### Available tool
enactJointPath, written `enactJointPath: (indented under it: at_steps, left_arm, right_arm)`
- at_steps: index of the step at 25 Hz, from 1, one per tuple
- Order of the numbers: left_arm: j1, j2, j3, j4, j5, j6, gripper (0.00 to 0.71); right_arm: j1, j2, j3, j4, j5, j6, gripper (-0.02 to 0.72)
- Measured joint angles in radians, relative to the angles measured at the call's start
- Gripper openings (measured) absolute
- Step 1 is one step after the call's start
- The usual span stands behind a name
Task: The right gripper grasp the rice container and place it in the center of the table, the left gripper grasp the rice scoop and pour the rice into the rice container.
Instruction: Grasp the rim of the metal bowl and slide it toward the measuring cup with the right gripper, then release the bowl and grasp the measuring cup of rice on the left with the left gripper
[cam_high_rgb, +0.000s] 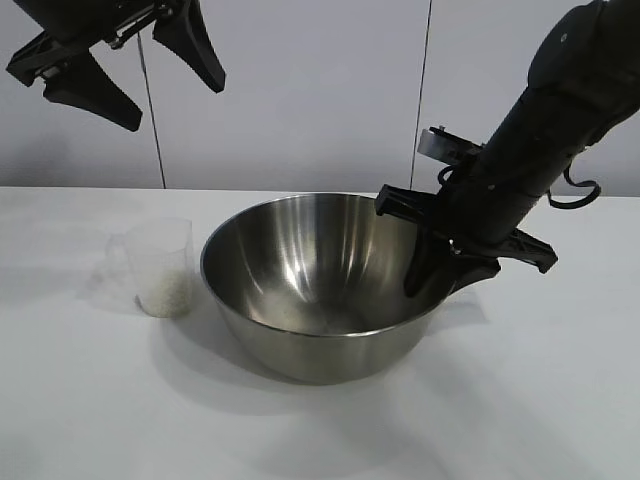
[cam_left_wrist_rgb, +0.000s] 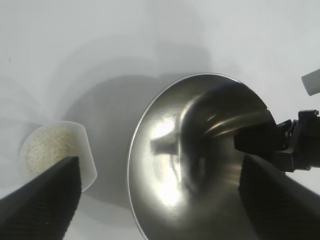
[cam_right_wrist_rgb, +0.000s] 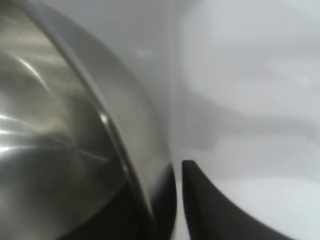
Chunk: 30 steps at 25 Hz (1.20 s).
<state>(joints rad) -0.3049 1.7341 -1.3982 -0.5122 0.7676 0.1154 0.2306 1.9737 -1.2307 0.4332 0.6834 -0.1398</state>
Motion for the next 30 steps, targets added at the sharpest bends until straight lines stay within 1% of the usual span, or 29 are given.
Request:
enactJointPath:
  at_steps: [3,8,11,14,19,23,30]
  left_arm:
    - [0.0,0.0,0.0,0.0,-0.001,0.0,0.622]
    - [0.0,0.0,0.0,0.0,-0.002,0.0,0.622]
    - [0.0,0.0,0.0,0.0,-0.002,0.0,0.622]
    - [0.0,0.0,0.0,0.0,-0.002,0.0,0.622]
    - [0.0,0.0,0.0,0.0,-0.002,0.0,0.622]
    - [0.0,0.0,0.0,0.0,-0.002,0.0,0.622]
    - [0.0,0.0,0.0,0.0,-0.002,0.0,0.622]
  right_arm:
    - [-0.042,-0.061,0.0,-0.045,0.026,0.043,0.438]
    - [-0.132,-0.183,0.0,-0.071,0.127,0.054,0.442]
    - [-0.145,-0.267,0.0,-0.076,0.158,0.049,0.442]
    - [-0.147,-0.344,-0.013,-0.078,0.166,0.049,0.442]
    - [-0.147,-0.401,-0.07,-0.074,0.24,0.049,0.442]
    - [-0.147,-0.402,-0.081,-0.072,0.264,0.046,0.442]
    - [-0.147,-0.402,-0.081,-0.072,0.267,0.046,0.442]
